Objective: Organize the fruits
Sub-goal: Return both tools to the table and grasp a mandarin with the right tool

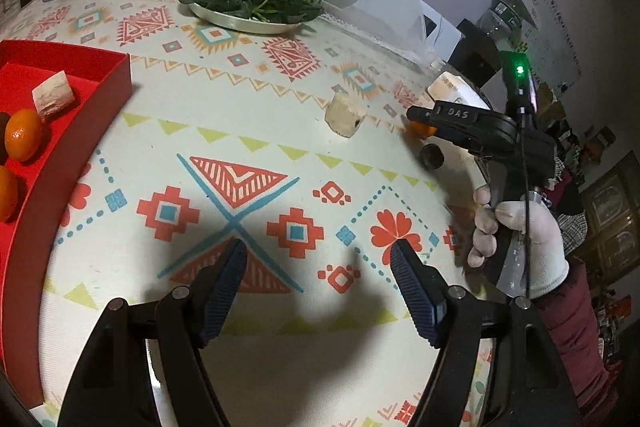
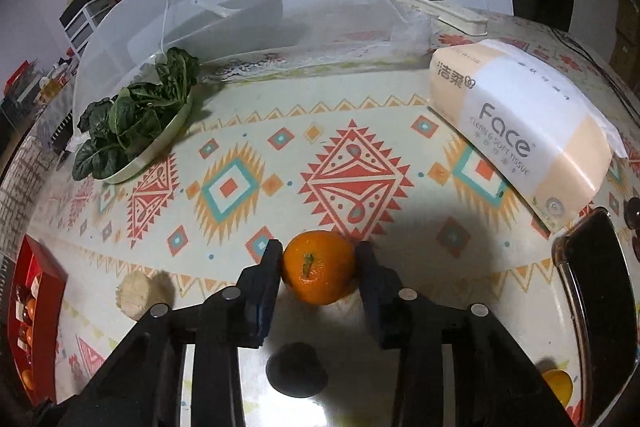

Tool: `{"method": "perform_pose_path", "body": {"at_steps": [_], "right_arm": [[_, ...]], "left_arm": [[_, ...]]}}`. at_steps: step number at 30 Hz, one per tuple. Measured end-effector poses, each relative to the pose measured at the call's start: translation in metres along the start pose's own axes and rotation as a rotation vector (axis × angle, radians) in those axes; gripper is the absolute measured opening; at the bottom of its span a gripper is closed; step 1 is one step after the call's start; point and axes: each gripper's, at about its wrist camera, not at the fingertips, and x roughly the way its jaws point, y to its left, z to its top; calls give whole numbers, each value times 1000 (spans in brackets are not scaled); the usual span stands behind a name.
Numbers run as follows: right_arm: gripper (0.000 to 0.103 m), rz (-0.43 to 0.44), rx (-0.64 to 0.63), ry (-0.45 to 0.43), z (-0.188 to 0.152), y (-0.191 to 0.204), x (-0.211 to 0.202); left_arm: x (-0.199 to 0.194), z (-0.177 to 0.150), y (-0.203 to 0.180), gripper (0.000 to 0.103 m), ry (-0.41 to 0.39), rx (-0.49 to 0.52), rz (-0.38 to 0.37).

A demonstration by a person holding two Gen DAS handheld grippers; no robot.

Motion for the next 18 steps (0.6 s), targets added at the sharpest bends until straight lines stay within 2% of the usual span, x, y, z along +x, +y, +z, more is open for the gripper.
{"method": "perform_pose_path", "body": {"at_steps": [5,10,18], "right_arm": [[39,52,41,-29,-5,-4,-17],[40,154,28,-77,-21,4,-57],[40,251,7,-112,-58,14,-91]], "left_arm": [[3,-2,0,73,2,5,15],[4,-4,-1,74,-15,13,31],[6,-10,-9,89,-42,41,67]]}}
